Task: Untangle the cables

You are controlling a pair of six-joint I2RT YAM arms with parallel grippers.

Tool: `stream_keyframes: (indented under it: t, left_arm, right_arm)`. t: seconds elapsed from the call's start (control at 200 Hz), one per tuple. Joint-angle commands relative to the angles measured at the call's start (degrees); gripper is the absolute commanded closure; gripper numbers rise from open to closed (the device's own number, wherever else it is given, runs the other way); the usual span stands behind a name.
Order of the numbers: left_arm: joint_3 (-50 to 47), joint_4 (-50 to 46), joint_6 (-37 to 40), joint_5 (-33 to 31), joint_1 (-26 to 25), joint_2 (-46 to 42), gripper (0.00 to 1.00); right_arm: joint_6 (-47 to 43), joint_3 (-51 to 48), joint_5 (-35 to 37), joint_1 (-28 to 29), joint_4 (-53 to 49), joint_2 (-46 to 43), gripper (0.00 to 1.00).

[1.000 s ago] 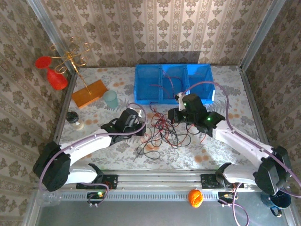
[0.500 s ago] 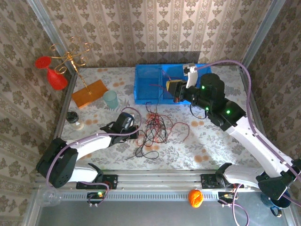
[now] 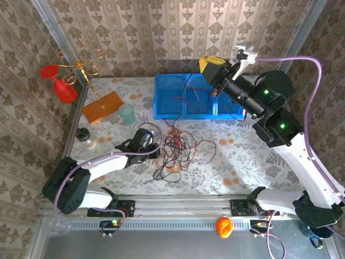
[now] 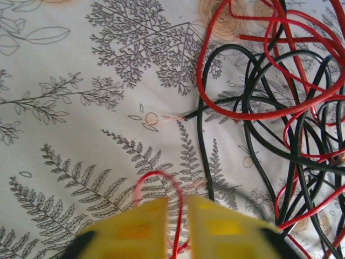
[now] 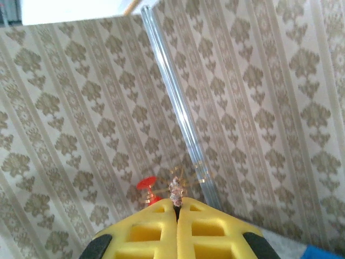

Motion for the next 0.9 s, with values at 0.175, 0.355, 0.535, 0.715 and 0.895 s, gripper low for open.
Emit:
stream_keyframes:
  t: [0.175, 0.355, 0.535, 0.715, 0.895]
  left_arm:
    - [2.4, -7.8, 5.7, 0.7, 0.5, -11.3, 0.18]
    - [4.0, -10.6, 9.9, 0.9, 0.4, -21.1, 0.15]
    - [8.4, -6.9, 16.2, 2.9, 0.1, -25.4, 0.11]
    - [12.9, 3.8, 20.8, 6.1, -1.6, -19.1, 0.15]
    - [14.7, 16.6, 23.1, 9.0, -3.3, -9.3, 0.27]
  right_arm:
    - [-2.9, 6.3, 1.7, 0.4, 4.9, 3.1, 1.0]
    - [-2.0, 12.0, 1.2, 0.4, 4.4, 6.4, 1.0]
    - [0.6, 12.4, -0.6, 0.6, 3.1, 7.9, 1.0]
    - [1.2, 11.2, -0.3, 0.8, 2.2, 7.2, 1.0]
    - [1.2, 12.0, 0.1, 0.8, 0.0, 6.8, 1.0]
